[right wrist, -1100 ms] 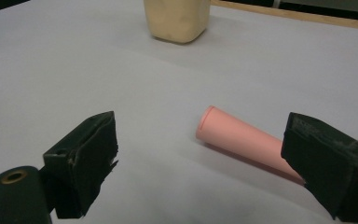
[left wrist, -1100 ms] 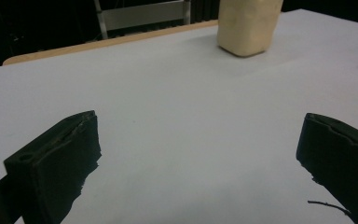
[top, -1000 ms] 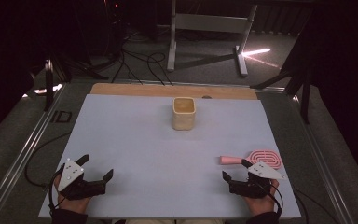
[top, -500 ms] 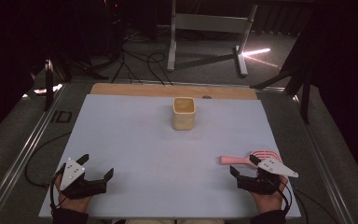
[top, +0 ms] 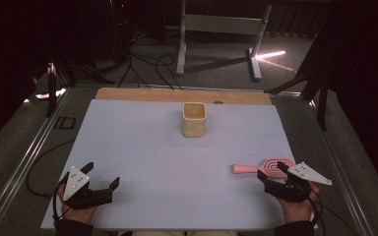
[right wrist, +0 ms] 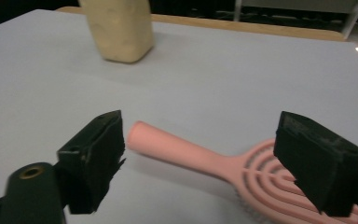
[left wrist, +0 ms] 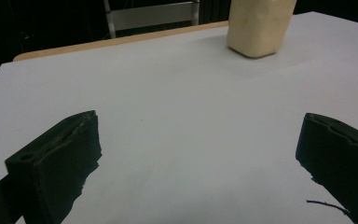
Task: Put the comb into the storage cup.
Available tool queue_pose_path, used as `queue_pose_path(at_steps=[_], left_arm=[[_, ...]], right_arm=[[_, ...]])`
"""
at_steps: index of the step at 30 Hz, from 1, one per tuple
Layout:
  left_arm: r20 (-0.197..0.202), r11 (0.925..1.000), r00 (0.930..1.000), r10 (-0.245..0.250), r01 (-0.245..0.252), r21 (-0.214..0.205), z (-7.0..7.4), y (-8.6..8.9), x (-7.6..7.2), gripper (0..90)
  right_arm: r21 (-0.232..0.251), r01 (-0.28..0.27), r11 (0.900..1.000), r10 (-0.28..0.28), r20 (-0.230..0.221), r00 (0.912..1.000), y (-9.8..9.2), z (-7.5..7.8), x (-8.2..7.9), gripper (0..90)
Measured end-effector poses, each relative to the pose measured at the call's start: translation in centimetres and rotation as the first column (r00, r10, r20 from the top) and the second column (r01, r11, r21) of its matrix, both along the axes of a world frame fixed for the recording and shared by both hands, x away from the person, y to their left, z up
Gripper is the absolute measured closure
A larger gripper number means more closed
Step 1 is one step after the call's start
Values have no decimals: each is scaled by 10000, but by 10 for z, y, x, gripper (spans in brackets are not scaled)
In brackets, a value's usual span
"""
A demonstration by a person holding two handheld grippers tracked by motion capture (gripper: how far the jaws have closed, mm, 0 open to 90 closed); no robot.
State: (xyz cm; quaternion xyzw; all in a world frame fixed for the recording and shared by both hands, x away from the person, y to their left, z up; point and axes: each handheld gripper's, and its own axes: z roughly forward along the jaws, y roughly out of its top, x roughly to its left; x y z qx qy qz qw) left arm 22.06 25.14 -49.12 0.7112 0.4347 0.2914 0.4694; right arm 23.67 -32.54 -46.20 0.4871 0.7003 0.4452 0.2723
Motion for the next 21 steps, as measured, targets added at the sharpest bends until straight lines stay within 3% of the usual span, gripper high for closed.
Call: queue_pose_path(at_steps=[3,6,15,21], left_arm=[[-31,10000,10000,-35,35,42,-1,-1,1,5],[-49,10000,10000,-54,54,78,-1,-2,1,6],[-71,10000,9999,-81,81,55,-1,-2,1,6],[-79,10000,10000,-60,60,37,-2,-2,2,7]], right_arm=[[-338,537,9980,-534,84,9985,-5,3,0,370],[-445,798,9958,-798,11,9968,-10,5,-1,465],[-998,1601,9820,-1602,74,9871,-28,2,-5,869],[-1520,2051,9669,-2138,-427,9760,-39,-3,-4,900]])
